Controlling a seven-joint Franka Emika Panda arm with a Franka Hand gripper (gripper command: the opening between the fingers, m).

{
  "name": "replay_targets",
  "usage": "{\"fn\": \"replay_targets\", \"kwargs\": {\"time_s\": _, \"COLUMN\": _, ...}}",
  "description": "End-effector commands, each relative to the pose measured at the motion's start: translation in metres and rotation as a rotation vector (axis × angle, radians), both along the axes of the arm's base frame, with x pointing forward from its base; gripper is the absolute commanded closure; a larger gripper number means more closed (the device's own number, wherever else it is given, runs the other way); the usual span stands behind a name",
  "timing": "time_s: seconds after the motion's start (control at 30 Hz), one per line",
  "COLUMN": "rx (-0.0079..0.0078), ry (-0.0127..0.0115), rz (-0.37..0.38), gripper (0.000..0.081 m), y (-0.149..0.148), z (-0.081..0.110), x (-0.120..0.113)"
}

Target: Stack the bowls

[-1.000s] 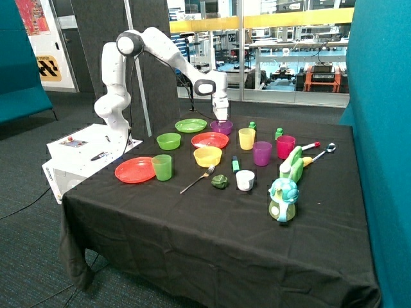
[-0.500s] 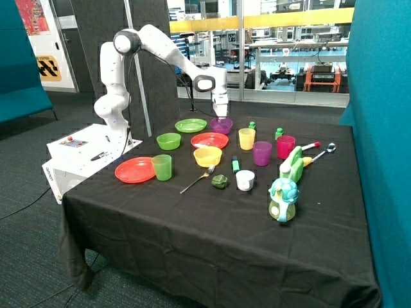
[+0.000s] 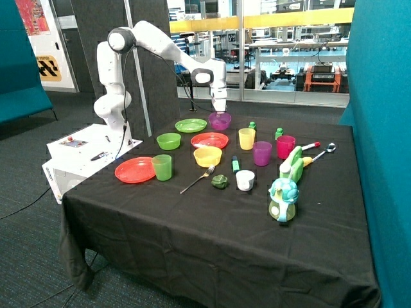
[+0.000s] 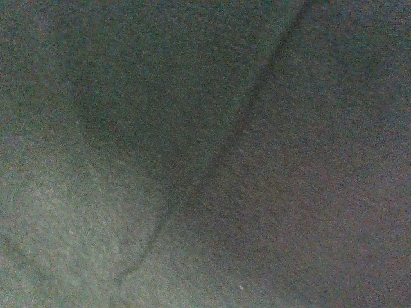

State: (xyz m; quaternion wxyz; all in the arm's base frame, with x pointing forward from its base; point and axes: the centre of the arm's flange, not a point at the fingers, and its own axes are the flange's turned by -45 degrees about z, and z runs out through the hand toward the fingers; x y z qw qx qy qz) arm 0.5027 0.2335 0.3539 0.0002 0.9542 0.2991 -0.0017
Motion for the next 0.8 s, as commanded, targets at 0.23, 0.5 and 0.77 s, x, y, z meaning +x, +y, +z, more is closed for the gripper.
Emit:
{"fn": "replay_targets", "kwargs": {"time_s": 0.23, "rx": 0.0014, "ry": -0.0032, "rz": -0.035, "gripper": 0.0808, "y": -0.035, "z": 0.045, "x": -0.001}}
{"fn": "replay_targets", "kwargs": {"time_s": 0.5, "rx": 0.0013, "ry": -0.0032, "rz": -0.067, "gripper": 0.0808, "y": -0.059, "z": 0.064, "x": 0.002}}
{"fn": "replay_targets", "kwargs": {"time_s": 0.77, "rx": 0.0012, "ry": -0.0033, "rz": -0.153, "gripper": 0.0808, "y": -0.108, "z": 0.078, "x": 0.016}}
